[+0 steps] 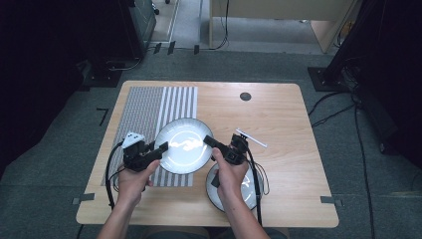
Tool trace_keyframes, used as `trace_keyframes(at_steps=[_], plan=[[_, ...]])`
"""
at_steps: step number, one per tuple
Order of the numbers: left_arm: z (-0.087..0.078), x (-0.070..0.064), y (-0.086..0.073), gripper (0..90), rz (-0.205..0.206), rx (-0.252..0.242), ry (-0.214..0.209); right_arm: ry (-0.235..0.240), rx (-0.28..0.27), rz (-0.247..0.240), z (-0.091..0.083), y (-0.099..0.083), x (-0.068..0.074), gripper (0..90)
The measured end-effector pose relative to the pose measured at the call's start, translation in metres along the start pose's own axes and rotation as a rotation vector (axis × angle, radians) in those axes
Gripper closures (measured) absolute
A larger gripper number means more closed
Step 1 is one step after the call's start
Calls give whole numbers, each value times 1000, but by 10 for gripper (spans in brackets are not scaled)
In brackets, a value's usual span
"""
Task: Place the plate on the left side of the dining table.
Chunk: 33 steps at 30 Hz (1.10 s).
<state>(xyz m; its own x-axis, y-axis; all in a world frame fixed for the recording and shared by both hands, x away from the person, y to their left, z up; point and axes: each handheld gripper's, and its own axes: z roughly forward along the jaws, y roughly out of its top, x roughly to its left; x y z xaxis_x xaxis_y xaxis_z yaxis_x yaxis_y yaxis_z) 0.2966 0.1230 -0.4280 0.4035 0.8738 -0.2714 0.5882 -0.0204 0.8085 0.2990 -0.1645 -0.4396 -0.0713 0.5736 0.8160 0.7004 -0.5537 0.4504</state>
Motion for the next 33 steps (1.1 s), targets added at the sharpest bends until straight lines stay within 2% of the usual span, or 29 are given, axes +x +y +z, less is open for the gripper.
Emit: trace_keyframes(at_steps=[2, 6, 18, 25, 33], plan=[[-1, 6, 1, 607, -3, 0, 10, 4, 13, 8, 12, -2, 3, 806], [-2, 18, 3, 611, -17, -3, 31, 7, 25, 6, 23, -3, 7, 809], [-5, 54, 3, 619, -81, -16, 85, -5, 74, -25, 66, -7, 24, 811], [-3, 65, 4, 625, -101, -19, 110, -18, 88, -38, 83, -6, 28, 816], [2, 78, 5, 647, -114, -20, 151, -36, 111, -27, 106, -7, 25, 827]])
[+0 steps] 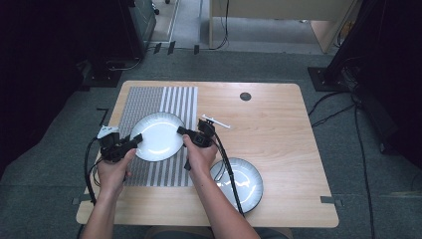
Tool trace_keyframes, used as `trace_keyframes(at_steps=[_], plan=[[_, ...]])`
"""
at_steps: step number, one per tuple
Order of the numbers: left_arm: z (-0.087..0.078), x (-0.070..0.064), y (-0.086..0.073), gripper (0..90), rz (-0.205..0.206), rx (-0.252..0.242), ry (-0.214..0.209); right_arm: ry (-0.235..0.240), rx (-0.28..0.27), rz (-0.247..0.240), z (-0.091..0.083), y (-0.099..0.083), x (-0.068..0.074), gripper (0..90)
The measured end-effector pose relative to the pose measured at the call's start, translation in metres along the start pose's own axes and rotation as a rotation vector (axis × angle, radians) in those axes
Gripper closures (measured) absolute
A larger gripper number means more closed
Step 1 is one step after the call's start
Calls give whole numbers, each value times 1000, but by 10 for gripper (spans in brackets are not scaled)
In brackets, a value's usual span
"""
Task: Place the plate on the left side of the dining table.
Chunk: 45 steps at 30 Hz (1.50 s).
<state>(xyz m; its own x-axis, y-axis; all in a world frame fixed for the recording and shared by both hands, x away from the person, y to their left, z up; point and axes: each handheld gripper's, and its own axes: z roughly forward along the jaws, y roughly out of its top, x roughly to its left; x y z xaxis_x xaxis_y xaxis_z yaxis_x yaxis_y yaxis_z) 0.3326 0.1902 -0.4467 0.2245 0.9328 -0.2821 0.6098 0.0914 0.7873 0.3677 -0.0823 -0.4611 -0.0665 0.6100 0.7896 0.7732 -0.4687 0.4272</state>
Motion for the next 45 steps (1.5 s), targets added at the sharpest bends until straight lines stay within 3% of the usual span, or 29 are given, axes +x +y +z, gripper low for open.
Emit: trace_keyframes(at_steps=[13, 33, 45], plan=[[16, 22, 0, 661, -58, 6, 29, -25, 21, -35, 30, 2, 3, 831], [48, 42, -3, 690, -112, 41, 77, -48, 47, -28, 67, 7, -14, 831], [68, 42, 0, 690, -122, 45, 112, -48, 30, -47, 86, 19, -26, 832]])
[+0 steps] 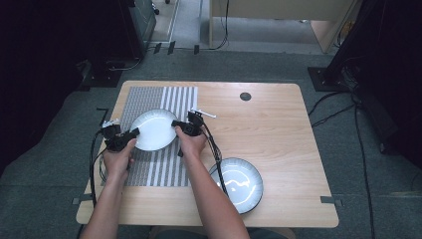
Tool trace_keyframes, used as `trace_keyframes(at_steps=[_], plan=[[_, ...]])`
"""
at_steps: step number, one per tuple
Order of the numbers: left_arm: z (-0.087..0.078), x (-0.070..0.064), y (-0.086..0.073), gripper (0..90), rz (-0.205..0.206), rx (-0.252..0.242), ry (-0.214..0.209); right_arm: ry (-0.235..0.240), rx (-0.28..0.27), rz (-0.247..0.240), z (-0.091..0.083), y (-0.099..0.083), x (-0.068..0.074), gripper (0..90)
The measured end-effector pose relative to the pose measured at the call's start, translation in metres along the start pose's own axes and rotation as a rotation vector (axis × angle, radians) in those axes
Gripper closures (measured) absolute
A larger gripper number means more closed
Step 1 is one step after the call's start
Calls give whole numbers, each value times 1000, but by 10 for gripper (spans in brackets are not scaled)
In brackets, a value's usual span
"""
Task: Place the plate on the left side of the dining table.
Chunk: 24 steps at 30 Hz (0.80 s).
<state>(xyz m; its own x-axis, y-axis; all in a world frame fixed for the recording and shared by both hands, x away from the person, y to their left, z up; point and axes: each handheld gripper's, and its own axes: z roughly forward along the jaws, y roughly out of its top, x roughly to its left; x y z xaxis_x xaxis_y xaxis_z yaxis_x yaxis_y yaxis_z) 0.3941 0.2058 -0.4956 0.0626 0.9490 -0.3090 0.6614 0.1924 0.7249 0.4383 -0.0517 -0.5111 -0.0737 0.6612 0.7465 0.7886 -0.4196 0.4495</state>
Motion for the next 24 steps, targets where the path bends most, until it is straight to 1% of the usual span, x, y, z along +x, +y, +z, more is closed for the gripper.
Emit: trace_keyframes(at_steps=[2, 4, 9, 12, 14, 16, 17, 18, 19, 22, 23, 24], plan=[[0, -3, 2, 690, 15, -10, 7, 13, -3, 10, 2, 2, -4, 832], [2, -4, 2, 691, 18, -12, 11, 27, -5, 17, 3, 4, -7, 832], [10, -5, 1, 686, 10, -4, 14, 9, -8, -1, 4, 7, -8, 832], [12, -8, 2, 688, 20, -2, 20, 8, -12, 18, 7, 8, -13, 830], [15, -7, 1, 687, 16, 4, 20, 4, -13, 21, 7, 8, -13, 829], [17, -6, -1, 686, 15, 17, 16, -12, -20, 0, 8, 8, -13, 827], [18, -7, -1, 686, 20, 24, 16, -41, -11, -21, 8, 7, -14, 820], [21, -7, -3, 686, 20, 32, 18, -51, -13, -32, 9, 7, -14, 819], [21, -7, -3, 686, 20, 32, 18, -51, -13, -32, 9, 7, -14, 819], [21, -9, -4, 686, 30, 28, 23, -69, -21, -59, 9, 6, -14, 810], [21, -9, -4, 686, 36, 26, 26, -69, -21, -59, 9, 6, -14, 810], [21, -9, -5, 687, 40, 24, 28, -83, -21, -81, 10, 5, -14, 796]])
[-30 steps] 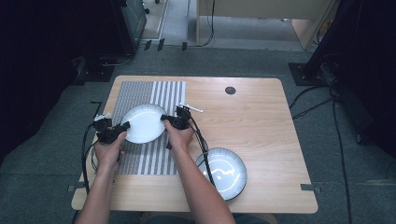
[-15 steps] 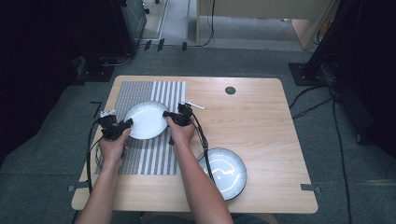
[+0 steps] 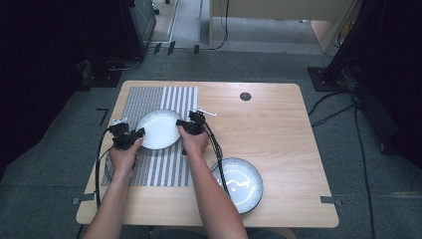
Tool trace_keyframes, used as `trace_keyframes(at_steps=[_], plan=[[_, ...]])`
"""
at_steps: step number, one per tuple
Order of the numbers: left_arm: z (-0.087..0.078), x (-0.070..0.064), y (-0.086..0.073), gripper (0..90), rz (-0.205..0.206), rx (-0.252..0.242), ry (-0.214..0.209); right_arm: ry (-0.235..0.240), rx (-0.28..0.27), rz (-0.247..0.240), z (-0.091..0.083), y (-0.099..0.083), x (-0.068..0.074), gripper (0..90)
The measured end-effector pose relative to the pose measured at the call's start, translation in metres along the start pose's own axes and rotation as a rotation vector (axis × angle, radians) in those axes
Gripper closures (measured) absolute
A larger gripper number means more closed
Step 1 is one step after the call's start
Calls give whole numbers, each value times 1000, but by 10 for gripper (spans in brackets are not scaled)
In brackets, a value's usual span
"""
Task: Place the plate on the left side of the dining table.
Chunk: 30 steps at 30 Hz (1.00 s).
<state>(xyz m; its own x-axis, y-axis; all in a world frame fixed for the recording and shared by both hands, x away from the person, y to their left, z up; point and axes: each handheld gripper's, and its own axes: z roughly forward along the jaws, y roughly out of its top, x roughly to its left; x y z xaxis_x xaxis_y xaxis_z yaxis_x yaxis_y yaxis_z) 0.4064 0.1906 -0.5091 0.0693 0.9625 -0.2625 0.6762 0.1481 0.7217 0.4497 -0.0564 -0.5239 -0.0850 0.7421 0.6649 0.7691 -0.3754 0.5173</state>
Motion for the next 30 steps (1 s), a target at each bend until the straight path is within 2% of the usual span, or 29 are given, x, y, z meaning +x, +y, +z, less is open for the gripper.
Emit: trace_keyframes(at_steps=[2, 3, 7, 9, 11, 12, 13, 14, 15, 16, 17, 20, 23, 26, 30], plan=[[0, -2, -1, 687, 8, -9, 7, -11, 3, -15, 1, -1, 0, 784], [0, -3, -2, 682, 15, -14, 10, -28, 9, -48, 2, -2, 1, 766], [1, -2, -2, 652, 11, -8, -1, -35, 18, -48, 1, -2, 3, 755], [1, -1, -2, 579, 7, 2, -1, -38, 21, -55, 1, -2, 4, 721], [-2, 0, -2, 567, 7, -7, 11, -37, 23, -63, 0, -2, 5, 678], [-5, 0, -2, 537, 6, -31, 32, -47, 30, -69, -1, -1, 8, 616], [-5, 0, -2, 513, 6, -31, 32, -47, 30, -69, -1, -1, 8, 616], [-7, 0, -2, 494, 8, -37, 41, -109, 9, -117, -5, 0, 12, 578], [-8, 0, -2, 494, 8, -39, 43, -109, 9, -117, -5, 0, 12, 578], [-10, 1, -1, 466, 12, -39, 46, -144, -16, -160, -10, 4, 15, 557], [-11, 1, -1, 451, 12, -36, 44, -153, -23, -166, -12, 5, 16, 547], [-13, 2, -2, 419, 12, -29, 46, -167, -33, -186, -16, 8, 19, 525], [-17, 4, -2, 382, 6, -29, 51, -201, -42, -248, -21, 10, 22, 486], [-22, 4, -2, 365, 5, -35, 46, -167, -30, -258, -28, 11, 23, 423], [-30, 1, -3, 337, 20, -40, 40, -194, -11, -295, -36, 11, 24, 362]])
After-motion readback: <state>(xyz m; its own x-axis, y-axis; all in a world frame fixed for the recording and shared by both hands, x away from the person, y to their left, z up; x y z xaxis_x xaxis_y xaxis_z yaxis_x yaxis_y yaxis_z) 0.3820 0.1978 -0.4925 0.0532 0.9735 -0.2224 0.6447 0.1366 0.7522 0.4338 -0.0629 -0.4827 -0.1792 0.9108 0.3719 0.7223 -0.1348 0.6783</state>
